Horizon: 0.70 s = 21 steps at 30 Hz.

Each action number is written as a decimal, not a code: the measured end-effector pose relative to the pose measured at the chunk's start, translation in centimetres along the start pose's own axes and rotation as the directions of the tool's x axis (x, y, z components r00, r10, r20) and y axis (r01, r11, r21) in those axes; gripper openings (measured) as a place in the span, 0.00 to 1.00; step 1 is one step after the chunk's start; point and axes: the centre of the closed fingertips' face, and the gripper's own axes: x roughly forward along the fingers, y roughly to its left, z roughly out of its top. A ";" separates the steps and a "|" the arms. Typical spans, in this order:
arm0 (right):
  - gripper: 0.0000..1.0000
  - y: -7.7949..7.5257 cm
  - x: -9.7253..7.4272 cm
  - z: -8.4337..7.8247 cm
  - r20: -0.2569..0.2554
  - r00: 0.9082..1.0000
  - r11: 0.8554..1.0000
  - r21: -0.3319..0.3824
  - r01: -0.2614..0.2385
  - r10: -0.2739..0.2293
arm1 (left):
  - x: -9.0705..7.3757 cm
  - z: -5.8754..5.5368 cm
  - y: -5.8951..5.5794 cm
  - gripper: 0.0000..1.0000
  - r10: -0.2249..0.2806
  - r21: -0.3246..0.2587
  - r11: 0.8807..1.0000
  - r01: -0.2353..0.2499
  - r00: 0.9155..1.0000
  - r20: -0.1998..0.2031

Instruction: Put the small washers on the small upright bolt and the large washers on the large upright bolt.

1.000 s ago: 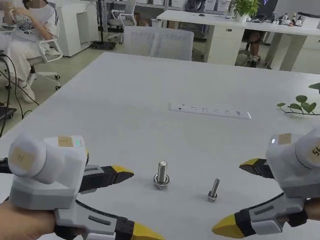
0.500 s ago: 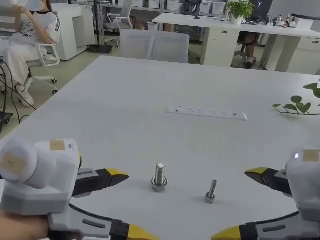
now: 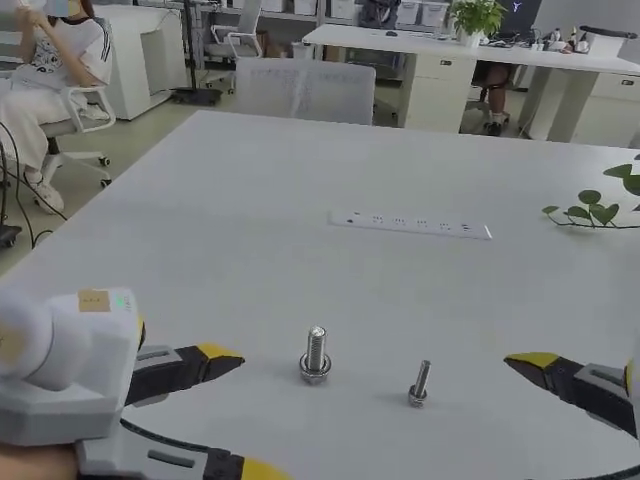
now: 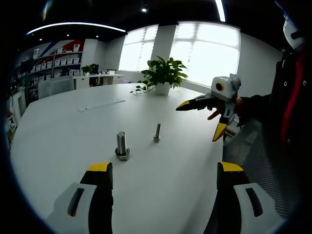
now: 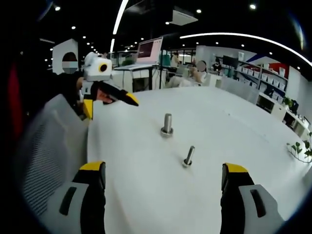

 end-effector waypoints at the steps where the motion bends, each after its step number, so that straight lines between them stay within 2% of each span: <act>1: 1.00 -0.1 0.0 -0.1 -0.001 1.000 1.000 0.002 0.001 -0.001 | 0.0 0.0 0.0 0.88 0.000 -0.002 1.000 0.000 1.000 0.000; 6: 1.00 0.0 0.1 0.0 0.019 1.000 1.000 0.022 -0.004 0.004 | 0.1 -0.3 0.0 0.89 0.000 -0.006 1.000 0.000 1.000 -0.005; 21: 1.00 0.4 0.7 -0.2 0.012 1.000 0.999 0.032 -0.011 0.010 | 0.0 -0.7 0.2 0.89 0.014 -0.025 1.000 -0.014 1.000 -0.004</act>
